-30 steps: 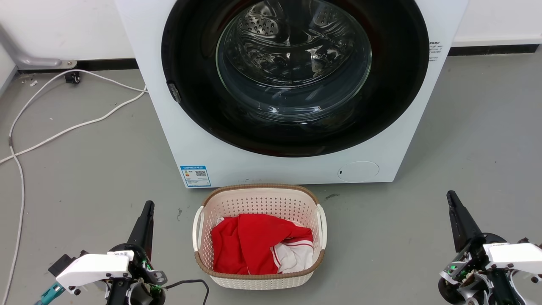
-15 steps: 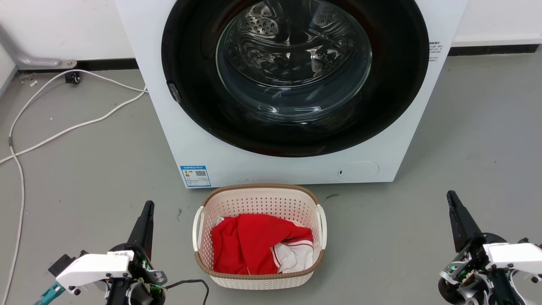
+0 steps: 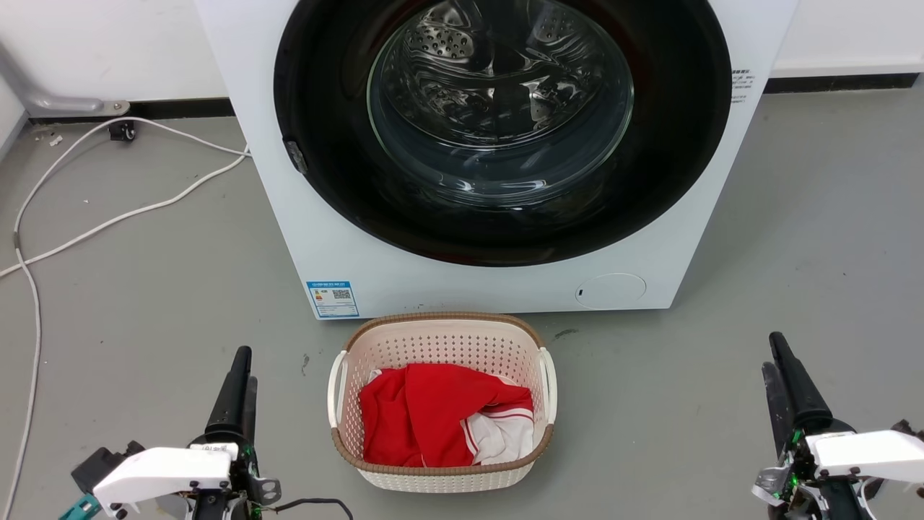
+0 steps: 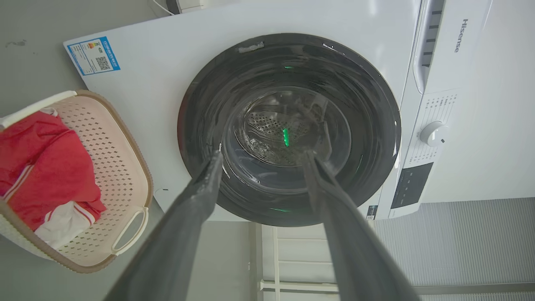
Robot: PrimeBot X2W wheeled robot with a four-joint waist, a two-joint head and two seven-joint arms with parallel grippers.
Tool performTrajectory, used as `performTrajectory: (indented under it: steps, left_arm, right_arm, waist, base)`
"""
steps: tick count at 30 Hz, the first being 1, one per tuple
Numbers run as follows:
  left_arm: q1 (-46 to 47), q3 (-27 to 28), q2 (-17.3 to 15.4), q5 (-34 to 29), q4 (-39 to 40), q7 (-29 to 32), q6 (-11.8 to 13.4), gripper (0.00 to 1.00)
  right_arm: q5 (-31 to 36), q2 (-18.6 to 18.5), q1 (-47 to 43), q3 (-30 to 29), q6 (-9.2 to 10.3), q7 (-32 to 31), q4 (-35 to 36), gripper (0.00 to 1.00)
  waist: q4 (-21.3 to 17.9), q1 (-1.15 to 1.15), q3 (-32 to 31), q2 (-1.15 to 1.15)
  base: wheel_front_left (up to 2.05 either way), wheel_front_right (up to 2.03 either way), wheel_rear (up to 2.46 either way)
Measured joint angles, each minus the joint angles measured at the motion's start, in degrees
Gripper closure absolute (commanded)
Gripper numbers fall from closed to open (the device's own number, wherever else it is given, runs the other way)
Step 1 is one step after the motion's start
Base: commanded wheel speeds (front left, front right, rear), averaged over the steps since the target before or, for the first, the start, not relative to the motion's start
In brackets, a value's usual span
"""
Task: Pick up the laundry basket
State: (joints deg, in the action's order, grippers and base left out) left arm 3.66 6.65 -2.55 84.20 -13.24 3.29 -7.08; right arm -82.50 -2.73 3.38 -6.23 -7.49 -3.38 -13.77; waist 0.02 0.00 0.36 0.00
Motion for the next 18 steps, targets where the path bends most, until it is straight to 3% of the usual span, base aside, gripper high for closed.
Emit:
performTrajectory:
  steps: [18]
  left_arm:
    - [-0.7, -3.2, 0.0, -21.1, 5.7, -4.3, 4.0, 0.0]
  right_arm:
    - [24.5, 0.0, -1.3, 2.7, 0.0, 4.4, 6.2, 0.0]
  waist:
    - [0.0, 0.0, 0.2, 0.0]
  base:
    - [0.0, 0.0, 0.0]
